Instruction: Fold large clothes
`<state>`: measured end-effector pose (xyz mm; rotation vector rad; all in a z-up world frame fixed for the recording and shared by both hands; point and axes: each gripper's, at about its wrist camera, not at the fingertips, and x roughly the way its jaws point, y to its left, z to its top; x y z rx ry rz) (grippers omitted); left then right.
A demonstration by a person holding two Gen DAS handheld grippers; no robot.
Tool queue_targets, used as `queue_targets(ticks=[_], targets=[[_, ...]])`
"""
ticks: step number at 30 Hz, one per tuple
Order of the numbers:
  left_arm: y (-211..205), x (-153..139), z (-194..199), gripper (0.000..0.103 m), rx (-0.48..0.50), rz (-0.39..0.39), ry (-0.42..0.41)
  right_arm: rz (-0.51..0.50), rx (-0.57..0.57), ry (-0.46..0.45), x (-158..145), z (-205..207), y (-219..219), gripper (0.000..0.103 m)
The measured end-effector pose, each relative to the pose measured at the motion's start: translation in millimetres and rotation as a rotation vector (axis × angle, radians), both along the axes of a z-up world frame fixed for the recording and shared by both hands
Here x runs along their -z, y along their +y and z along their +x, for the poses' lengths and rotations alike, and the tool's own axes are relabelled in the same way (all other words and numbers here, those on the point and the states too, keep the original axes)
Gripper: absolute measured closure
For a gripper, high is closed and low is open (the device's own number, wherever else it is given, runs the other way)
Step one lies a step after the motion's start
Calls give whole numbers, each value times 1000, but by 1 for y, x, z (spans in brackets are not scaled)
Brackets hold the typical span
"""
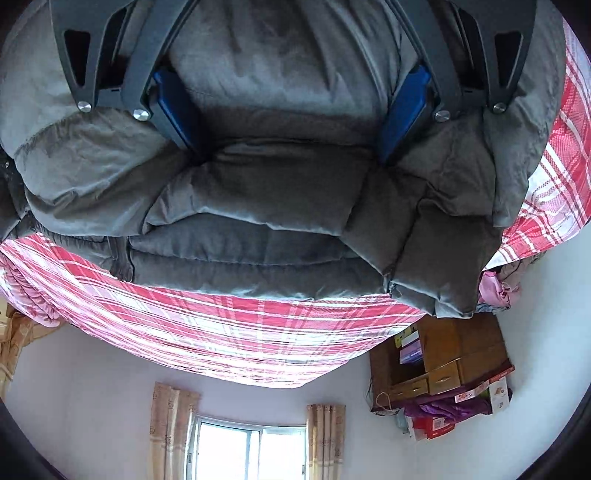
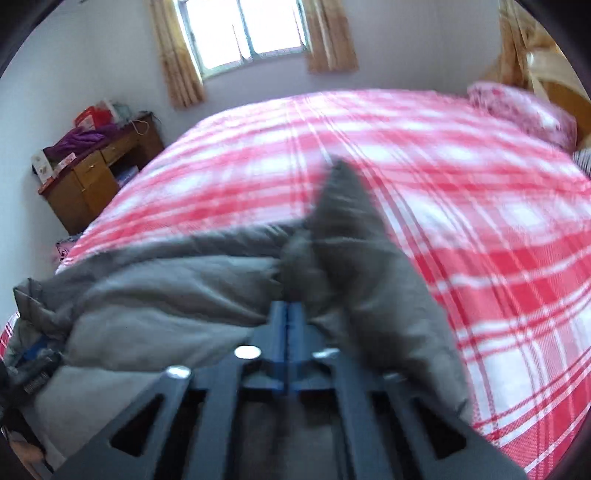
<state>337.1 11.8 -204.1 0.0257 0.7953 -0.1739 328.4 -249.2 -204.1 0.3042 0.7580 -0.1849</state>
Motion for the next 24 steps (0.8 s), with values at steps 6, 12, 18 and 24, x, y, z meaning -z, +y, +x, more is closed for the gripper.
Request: queue_targets(ticks=[6,12,18,24], targets=[[-2,1,2,11,6,12,-1,144,-3,-39,15,-8,-18,103],[-3,2,4,11,6,20,2,268,-7,-75,23,-17,-35,103],[-5,2,4,11,8,27,8,172,1,-52,14,-20,-26,103],[-1,-12,4,11,70,40,63,136,59,-42,15,-21,-31,103]])
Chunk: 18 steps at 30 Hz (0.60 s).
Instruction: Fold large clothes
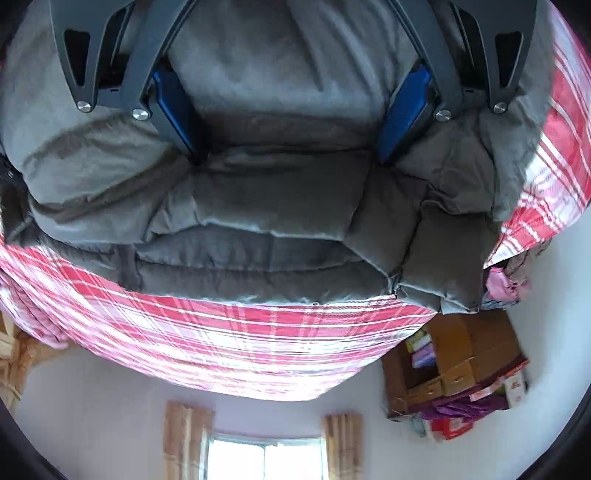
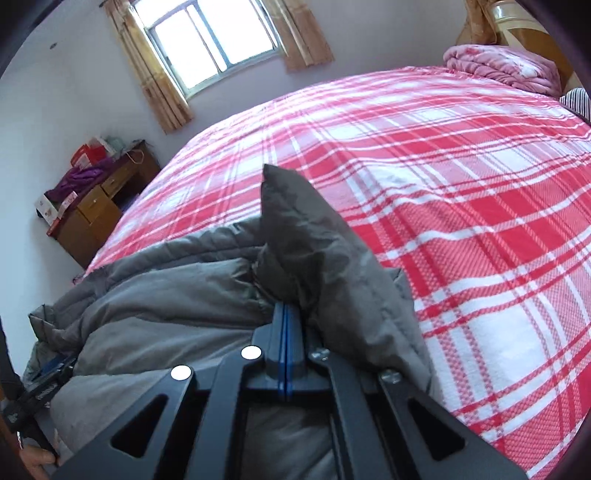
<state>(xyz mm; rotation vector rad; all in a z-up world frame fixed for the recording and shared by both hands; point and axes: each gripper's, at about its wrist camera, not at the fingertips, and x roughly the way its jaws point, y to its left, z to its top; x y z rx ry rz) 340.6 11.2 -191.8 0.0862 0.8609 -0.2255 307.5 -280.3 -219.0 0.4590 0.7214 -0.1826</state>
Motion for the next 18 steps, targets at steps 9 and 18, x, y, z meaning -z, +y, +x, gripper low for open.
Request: queue_targets(ticks=[9,18], targets=[[68,-12,11,11,-181,15,-62,-20,1,16,2,5,-1,103],[71,16,30,8,-202,-29,3,-29,0,18,2,5,1,103]])
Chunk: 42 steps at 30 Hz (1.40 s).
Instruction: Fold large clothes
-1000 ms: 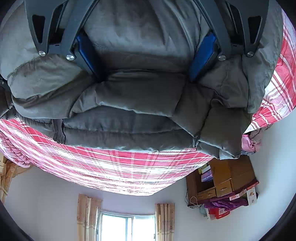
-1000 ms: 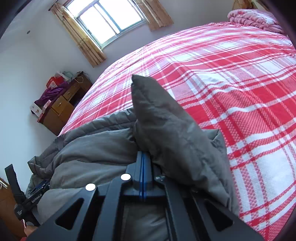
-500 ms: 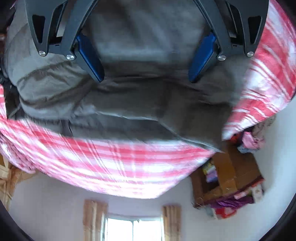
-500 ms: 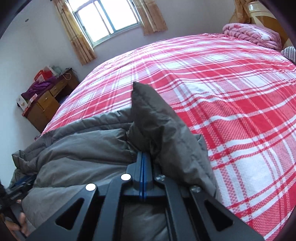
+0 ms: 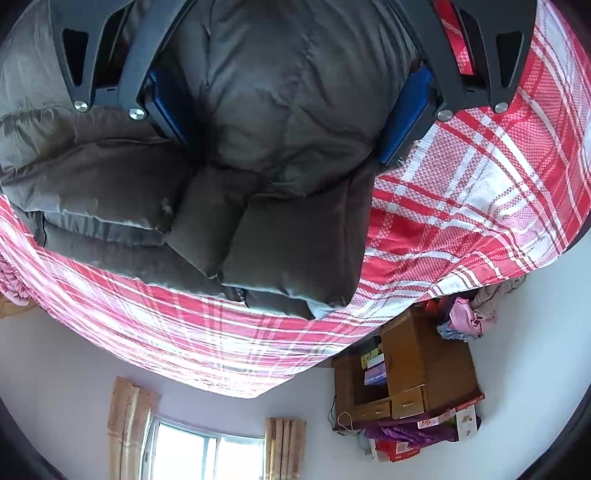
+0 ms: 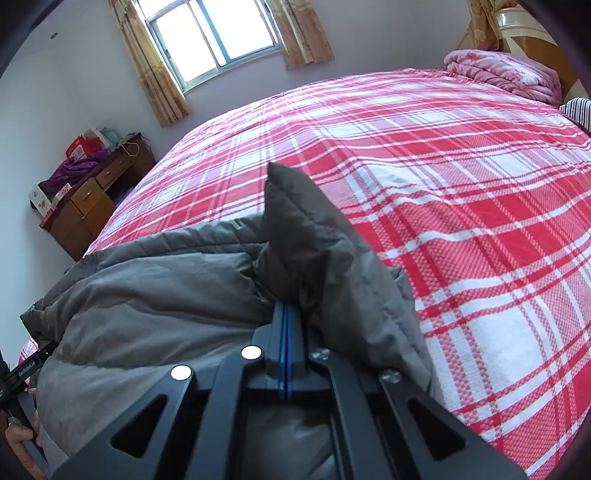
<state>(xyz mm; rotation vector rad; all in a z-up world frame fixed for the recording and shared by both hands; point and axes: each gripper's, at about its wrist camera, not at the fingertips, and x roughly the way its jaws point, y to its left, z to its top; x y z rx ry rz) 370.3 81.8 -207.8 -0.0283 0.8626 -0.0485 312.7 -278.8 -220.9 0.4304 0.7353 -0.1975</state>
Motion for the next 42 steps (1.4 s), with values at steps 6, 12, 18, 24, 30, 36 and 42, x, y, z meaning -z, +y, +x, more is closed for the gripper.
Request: queue_targets(ticks=[6,12,18,24,30,36,42], targets=[[0,-8,-7,8,5,22,28,-37,4,14,-2,3,4,103],[45,-58,-69,8,-6,-91,-28,-126,-23,80,-18,3,13,103],[98,-65,-152,8,-48,-152,-103,-222,-198,-144,-88,-51,87,103],[103,-51,-199,8,-87,-285,-120,-198,-376,-120,-72,-54,165,103],[83,-31,-222,8,-62,-288,-100,-40,-376,11,-6,-37,170,103],[84,10,-204,8,-106,-554,37,58,-358,25,5,-37,160,103],[73,7,-165,8,-94,-651,-8,-1,-354,4,5,-43,169,103]])
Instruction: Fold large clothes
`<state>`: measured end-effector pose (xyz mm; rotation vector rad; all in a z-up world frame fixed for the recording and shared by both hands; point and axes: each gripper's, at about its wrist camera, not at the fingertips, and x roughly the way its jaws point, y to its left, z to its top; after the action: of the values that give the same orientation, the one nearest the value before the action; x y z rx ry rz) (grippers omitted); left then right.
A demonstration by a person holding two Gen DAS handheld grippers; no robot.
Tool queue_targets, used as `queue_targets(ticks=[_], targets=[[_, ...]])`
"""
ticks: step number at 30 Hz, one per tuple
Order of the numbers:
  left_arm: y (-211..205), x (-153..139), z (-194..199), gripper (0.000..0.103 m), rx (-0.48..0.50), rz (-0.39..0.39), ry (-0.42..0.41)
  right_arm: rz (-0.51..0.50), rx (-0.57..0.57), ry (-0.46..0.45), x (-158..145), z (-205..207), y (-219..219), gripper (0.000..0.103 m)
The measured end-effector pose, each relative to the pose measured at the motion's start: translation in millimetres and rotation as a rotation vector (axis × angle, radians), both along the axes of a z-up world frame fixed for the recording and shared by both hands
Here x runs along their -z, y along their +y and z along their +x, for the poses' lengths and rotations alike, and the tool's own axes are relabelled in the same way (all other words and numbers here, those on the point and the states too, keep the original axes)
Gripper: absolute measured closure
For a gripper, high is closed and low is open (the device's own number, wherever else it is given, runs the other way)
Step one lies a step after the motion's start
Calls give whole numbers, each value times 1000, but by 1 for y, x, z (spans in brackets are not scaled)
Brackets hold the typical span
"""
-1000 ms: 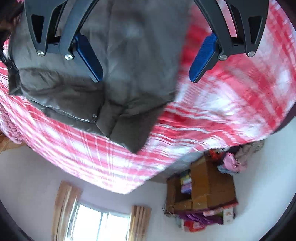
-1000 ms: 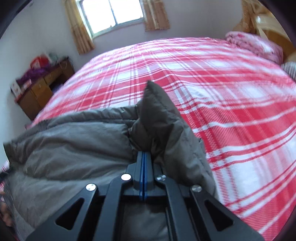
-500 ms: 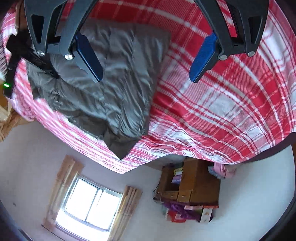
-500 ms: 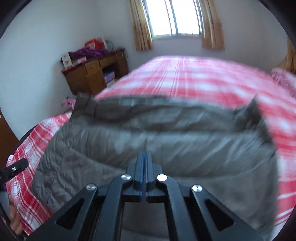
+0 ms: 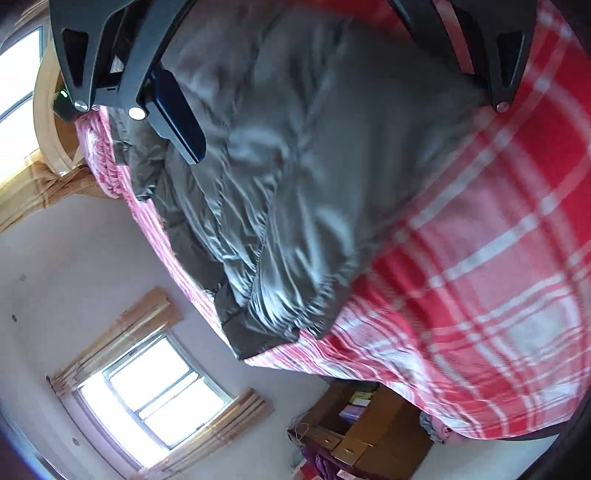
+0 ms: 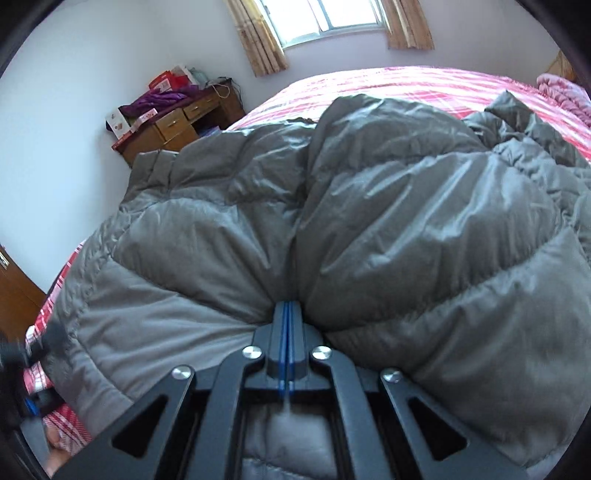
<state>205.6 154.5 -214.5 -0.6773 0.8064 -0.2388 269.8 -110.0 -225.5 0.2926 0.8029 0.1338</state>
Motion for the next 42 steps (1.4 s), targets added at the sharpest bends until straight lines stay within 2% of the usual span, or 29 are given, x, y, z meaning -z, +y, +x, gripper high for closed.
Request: queue_targets(ticks=[2,3,4,5,6,9,14,16,19,21,23,24,25,26,28,30,31,32,34,36,39,41,42], targets=[[-11,-5,5,9,16,31,-46,6,-3,0,1,-1,-1,103],[-18,-8,7,15,41,28,-62,20,-3,5,2,-1,-4,103],[-25,-14,7,23,66,24,-83,42,-2,12,2,-1,-7,103],[-29,-19,5,45,87,27,-109,62,1,18,3,-1,-9,103],[-33,-27,4,60,114,43,-138,92,5,27,4,-1,-12,103],[-44,-58,-3,71,199,85,-232,179,27,60,7,-2,-21,103],[-57,-109,-21,74,344,134,-374,342,22,124,10,-11,-8,103],[-72,-128,-32,74,409,253,-430,472,-16,156,16,-15,10,103],[-92,-143,-52,74,455,425,-501,569,-131,198,20,-17,44,103],[-104,-148,-67,74,488,515,-559,562,-191,206,15,-19,56,103],[-112,-148,-76,74,527,532,-592,540,-202,188,2,-26,43,101],[-119,-146,-81,74,559,532,-605,533,-197,158,-6,-33,30,100],[-128,-143,-86,74,590,551,-622,510,-184,114,-18,-43,13,93],[-136,-140,-90,74,612,581,-638,484,-172,80,-28,-53,-1,91],[-163,-127,-103,74,682,679,-674,417,-110,18,-48,-79,-44,91],[-183,-112,-116,74,751,738,-696,374,-35,-6,-59,-101,-82,91],[-193,-103,-123,74,790,762,-701,303,44,-21,-66,-125,-115,90],[-202,-95,-128,74,823,782,-703,303,44,-21,-66,-125,-115,90],[-219,-73,-136,74,891,826,-694,248,120,-36,-73,-149,-143,90],[-232,-55,-142,74,927,864,-693,248,161,-43,-75,-164,-159,87],[-242,-38,-146,74,967,865,-675,246,196,-38,-75,-175,-172,71],[-244,-29,-146,74,985,871,-663,241,202,-40,-72,-178,-163,52],[-244,-24,-146,74,994,881,-665,243,199,-43,-72,-174,-160,52]])
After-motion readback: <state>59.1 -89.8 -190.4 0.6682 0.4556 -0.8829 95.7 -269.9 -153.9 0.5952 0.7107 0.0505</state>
